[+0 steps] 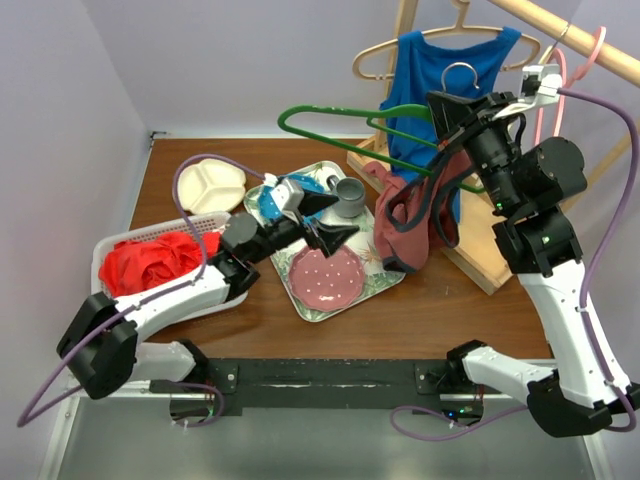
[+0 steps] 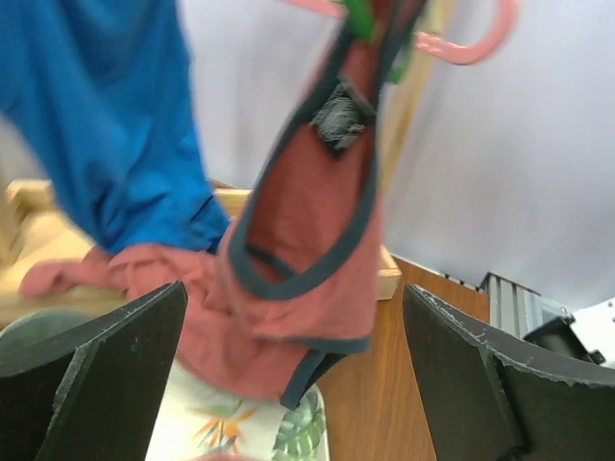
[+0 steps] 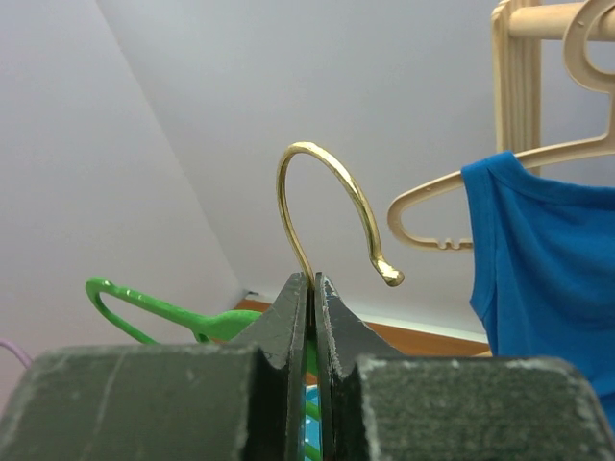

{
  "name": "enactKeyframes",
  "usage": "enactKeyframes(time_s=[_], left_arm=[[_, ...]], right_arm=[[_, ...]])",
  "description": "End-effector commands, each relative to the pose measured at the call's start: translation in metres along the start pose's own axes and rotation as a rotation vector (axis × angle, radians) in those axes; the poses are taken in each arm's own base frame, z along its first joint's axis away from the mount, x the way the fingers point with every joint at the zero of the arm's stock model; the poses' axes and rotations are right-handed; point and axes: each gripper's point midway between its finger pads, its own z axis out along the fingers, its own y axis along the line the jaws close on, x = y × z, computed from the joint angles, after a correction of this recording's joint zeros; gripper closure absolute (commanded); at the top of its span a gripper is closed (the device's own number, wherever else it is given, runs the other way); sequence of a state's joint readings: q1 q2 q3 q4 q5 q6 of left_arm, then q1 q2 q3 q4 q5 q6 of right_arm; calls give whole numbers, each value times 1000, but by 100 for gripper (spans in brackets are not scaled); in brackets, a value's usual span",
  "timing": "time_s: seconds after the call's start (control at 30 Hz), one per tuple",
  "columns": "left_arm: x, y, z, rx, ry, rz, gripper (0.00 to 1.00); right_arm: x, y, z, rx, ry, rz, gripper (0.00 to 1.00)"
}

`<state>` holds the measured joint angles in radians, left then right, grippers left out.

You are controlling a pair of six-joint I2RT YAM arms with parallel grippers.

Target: Remove the tank top from the hanger

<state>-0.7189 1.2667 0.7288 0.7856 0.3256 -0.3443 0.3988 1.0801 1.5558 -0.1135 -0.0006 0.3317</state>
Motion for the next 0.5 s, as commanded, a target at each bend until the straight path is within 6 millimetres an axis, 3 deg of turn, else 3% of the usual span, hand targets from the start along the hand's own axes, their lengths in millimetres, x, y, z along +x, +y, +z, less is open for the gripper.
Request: enactKeyframes(time_s=[0.0, 0.33, 0.4, 0.47], left_arm=[[-61, -27, 23, 94, -230, 157, 0], [-51, -58, 71, 241, -263, 125, 0], [-57, -62, 77, 248, -288, 129, 0], [-49, -66, 83, 255, -277, 118, 0]], right_arm=[[-46, 28, -6, -105, -119, 50, 100], [-51, 42, -15, -170, -122, 102, 100], [-50, 44, -16, -178, -120, 113, 100], [-50, 45, -17, -183, -118, 114, 100]])
